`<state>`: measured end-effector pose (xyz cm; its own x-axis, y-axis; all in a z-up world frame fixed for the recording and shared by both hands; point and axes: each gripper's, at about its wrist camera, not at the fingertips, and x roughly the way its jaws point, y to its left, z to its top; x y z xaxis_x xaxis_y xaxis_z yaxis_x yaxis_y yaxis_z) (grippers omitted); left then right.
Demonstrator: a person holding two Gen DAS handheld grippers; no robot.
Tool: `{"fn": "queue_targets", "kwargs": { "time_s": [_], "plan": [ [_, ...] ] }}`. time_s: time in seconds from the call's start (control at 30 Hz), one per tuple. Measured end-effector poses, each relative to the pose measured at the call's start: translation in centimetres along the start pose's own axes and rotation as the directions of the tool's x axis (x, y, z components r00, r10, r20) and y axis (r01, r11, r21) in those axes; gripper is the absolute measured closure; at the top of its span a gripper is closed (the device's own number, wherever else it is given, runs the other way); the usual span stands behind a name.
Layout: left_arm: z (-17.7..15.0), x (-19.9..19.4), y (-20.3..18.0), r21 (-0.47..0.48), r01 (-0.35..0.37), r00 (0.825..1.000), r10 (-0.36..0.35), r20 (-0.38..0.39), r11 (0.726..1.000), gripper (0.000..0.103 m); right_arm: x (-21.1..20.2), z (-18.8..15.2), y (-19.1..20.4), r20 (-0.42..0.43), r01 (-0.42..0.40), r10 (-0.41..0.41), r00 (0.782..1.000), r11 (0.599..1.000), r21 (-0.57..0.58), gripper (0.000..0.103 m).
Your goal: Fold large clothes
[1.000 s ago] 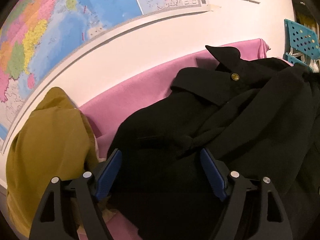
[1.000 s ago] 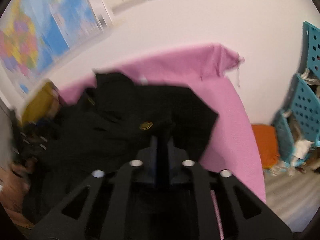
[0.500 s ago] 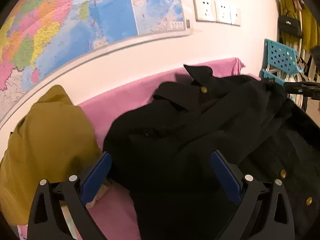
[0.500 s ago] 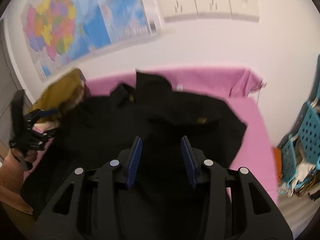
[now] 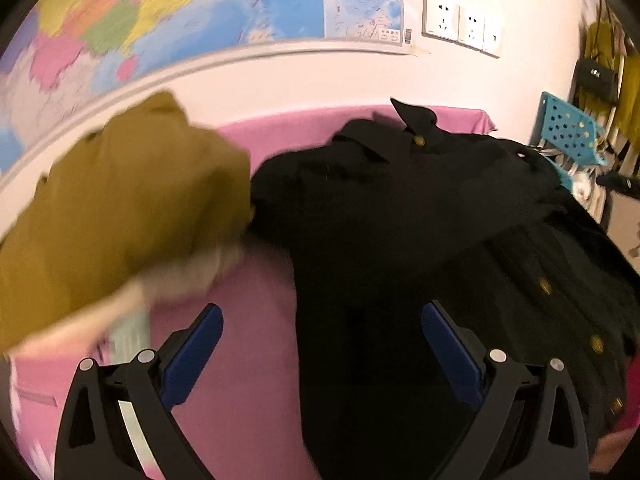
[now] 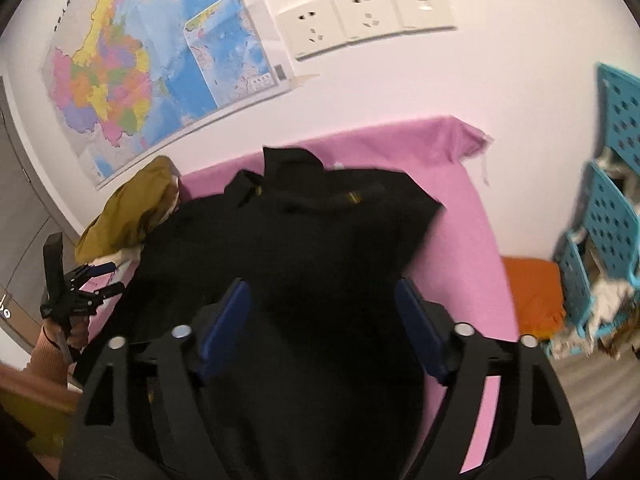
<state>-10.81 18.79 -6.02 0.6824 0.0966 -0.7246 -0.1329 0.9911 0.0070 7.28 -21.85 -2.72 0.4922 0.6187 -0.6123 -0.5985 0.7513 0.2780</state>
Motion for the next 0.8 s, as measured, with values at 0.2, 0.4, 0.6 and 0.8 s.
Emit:
{"fn": "queue_targets", "kwargs": {
  "time_s": [0.2,0.4,0.6,0.8],
  "plan": [
    [-4.1,-1.9,-0.3,-0.064,0.134,0.988,-0.138,-0.065,0.989,0.007,-3.2,-6.6,-3.3,-0.086,-0.004,0.017,0.996,0.990,0.143,0.023],
    [-6.9,-2.6,-1.0,-0.127,0.213,0.966,-0.229,-0.124,0.969,0.007,-3.9,-10.0,-2.9,-0.101,-0.111,0.131,0.986,0.978,0.177,0.020],
    [-8.8,-3.0,-1.6,-0.162,0.299,0.936,-0.323,-0.143,0.940,0.007,-3.0,-11.8,-2.0,-0.129,-0.178,0.204,0.970,0.966,0.189,0.018],
    [-10.0,-4.0,-2.4,-0.209,0.468,0.850,-0.502,-0.160,0.859,0.007,-3.0,-12.1,-1.9,-0.133,-0.245,0.277,0.952,0.946,0.214,0.020]
  ]
}}
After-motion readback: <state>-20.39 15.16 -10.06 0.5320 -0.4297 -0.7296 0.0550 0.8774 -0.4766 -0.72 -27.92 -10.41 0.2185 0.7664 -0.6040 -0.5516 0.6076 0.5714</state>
